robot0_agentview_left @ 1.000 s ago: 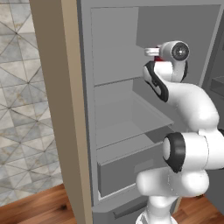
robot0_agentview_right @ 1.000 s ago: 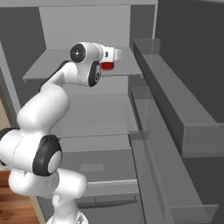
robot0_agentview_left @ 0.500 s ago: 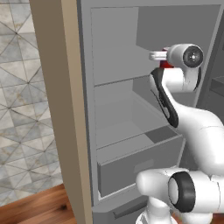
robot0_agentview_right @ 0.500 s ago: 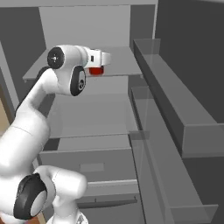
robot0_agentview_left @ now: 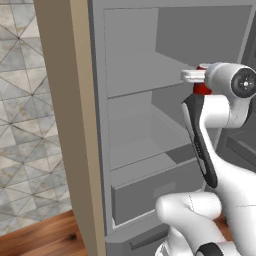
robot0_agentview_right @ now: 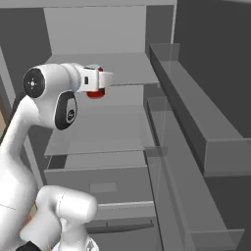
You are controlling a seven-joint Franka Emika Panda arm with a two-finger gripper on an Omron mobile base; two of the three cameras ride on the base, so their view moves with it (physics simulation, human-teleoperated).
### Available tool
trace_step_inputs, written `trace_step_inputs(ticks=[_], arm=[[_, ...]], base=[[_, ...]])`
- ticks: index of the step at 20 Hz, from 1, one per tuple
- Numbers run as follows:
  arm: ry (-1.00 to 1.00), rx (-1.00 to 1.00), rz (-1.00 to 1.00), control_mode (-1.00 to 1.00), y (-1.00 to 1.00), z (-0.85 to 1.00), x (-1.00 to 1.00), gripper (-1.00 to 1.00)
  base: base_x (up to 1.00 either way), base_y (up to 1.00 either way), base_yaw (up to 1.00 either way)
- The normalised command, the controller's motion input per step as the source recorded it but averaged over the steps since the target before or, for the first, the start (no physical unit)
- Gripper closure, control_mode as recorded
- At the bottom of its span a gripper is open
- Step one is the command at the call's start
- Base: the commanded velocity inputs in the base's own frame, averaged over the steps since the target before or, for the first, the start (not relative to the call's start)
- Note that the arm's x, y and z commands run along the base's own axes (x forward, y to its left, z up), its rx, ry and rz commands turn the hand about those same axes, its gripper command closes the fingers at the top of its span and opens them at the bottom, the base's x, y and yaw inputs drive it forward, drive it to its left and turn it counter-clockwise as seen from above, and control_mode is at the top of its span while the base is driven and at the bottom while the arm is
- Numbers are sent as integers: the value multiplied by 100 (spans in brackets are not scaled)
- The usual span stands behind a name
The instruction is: Open the fridge, grab two sodas, and place both sodas inside the bowl with ice on the dining counter.
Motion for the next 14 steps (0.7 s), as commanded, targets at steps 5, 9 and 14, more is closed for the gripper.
trace_step_inputs(ticks=[5,9,14], arm=[[0,0,0,-100,20,0,-100,100],[0,-1,0,-100,25,-3,-97,100],[0,-1,1,-100,6,-10,-67,100]], base=[[0,0,0],[0,0,0],[0,0,0]])
